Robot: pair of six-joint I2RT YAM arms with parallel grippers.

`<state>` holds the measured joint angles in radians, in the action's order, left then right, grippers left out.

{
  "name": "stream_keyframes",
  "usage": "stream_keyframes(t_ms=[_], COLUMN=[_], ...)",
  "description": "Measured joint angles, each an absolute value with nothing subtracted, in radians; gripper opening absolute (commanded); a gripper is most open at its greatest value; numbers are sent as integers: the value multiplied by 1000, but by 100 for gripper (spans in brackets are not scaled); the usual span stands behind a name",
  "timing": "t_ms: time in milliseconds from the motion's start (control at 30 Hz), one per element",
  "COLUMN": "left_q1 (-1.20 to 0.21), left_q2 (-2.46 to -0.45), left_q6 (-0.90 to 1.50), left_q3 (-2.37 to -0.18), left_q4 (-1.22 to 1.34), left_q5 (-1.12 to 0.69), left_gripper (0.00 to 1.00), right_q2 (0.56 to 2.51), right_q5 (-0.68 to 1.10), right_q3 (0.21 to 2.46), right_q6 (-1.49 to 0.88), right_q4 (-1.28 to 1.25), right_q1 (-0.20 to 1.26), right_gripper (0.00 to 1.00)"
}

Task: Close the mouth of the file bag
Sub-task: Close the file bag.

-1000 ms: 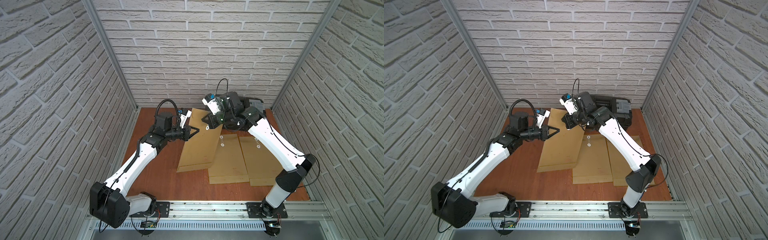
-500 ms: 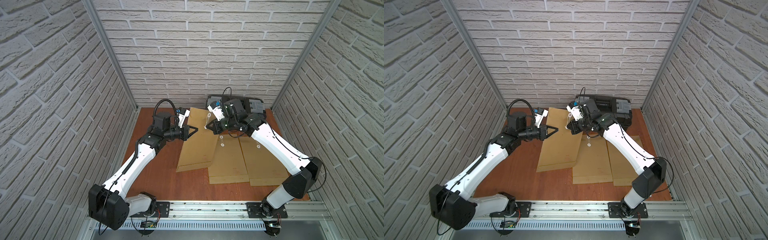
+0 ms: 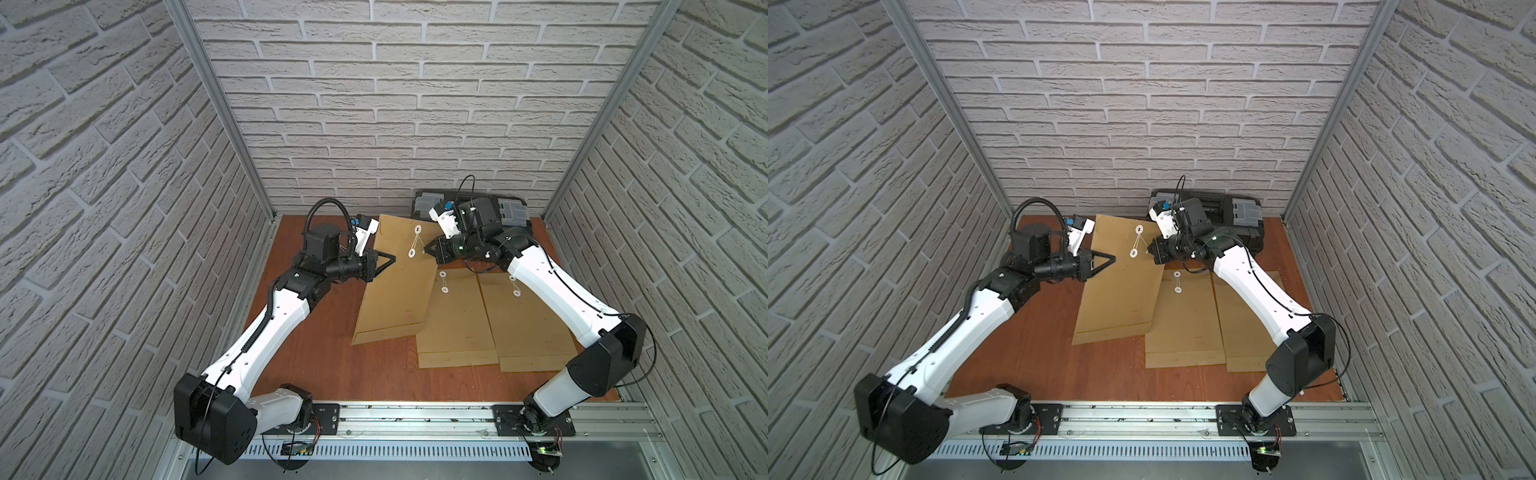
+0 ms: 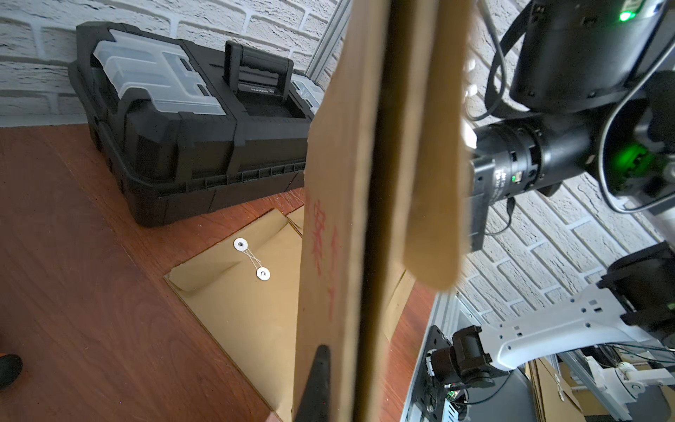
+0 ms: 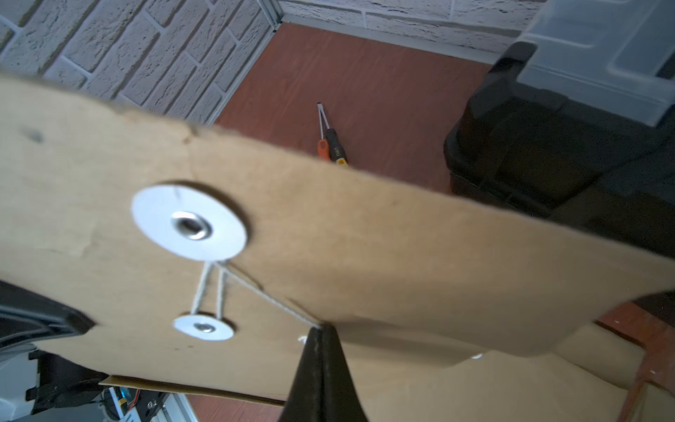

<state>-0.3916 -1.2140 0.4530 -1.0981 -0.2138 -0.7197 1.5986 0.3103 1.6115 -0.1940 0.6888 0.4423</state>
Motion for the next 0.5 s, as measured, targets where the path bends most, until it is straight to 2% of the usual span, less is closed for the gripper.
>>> stream_keyframes(t_ms=[467, 500], left_q1=[-393, -393], left_q2=[-1205, -1205], left_q6=[464, 464], left_q3=[-1098, -1098], left_q4=[-213, -213], left_q5=[-727, -726], left_gripper=[0, 0], right_q2=[1599, 1598], right_q5=[264, 267], right_q3=[1708, 1711], right_q6=[-176, -174], right_q4=[726, 724], right_q1=[415, 415], right_gripper=[3, 6])
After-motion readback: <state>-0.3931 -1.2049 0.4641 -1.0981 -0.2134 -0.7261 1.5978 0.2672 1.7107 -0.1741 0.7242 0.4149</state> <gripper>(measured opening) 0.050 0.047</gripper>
